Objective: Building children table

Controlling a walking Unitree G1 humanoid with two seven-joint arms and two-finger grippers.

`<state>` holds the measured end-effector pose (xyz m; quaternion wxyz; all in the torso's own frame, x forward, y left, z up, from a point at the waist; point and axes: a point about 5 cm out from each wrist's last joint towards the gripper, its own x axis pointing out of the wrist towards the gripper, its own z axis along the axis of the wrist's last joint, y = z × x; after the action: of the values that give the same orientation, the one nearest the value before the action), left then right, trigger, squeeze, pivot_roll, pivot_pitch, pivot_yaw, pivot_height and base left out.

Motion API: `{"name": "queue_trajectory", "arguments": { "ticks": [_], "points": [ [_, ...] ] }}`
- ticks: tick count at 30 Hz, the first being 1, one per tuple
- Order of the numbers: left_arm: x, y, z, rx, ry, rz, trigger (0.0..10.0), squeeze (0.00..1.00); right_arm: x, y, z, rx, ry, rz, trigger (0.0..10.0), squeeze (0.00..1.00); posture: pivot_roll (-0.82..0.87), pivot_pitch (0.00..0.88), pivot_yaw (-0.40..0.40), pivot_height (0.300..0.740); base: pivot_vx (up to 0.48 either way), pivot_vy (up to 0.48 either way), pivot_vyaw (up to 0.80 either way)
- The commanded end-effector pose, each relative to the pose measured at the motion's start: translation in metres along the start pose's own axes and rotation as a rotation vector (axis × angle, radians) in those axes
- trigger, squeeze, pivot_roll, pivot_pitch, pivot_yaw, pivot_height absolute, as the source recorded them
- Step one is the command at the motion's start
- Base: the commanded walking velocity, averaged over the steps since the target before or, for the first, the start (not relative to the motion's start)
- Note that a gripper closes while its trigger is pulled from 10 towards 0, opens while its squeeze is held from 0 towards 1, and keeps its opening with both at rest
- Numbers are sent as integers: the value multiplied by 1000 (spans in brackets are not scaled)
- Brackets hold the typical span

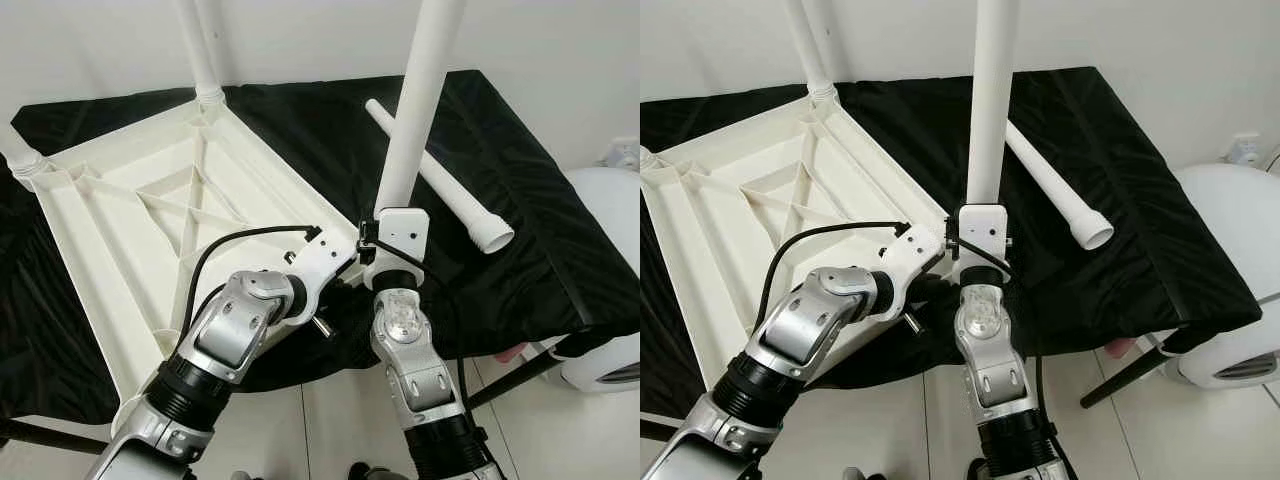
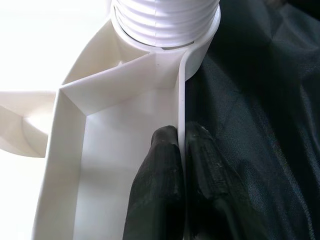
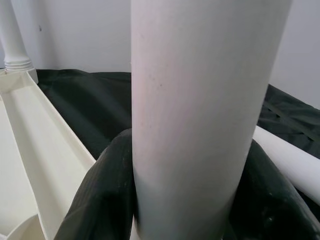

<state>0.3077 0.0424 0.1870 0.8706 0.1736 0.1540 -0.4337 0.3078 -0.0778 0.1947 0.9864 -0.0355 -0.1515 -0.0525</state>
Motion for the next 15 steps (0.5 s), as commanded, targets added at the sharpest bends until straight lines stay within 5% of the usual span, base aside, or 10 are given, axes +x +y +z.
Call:
{"name": "queue_trajectory", "arguments": {
  "ticks": [1,15],
  "points": [
    [-4,5,-1,-12,3,47,10000,0,-13,-17,-44,-71,224,-114,10000,0,-61,212,47,740,0,0,0],
    [-4,4,-1,-14,4,42,10000,0,-24,-15,-51,-39,277,-162,10000,0,-64,211,47,740,0,0,0]
  ]
}}
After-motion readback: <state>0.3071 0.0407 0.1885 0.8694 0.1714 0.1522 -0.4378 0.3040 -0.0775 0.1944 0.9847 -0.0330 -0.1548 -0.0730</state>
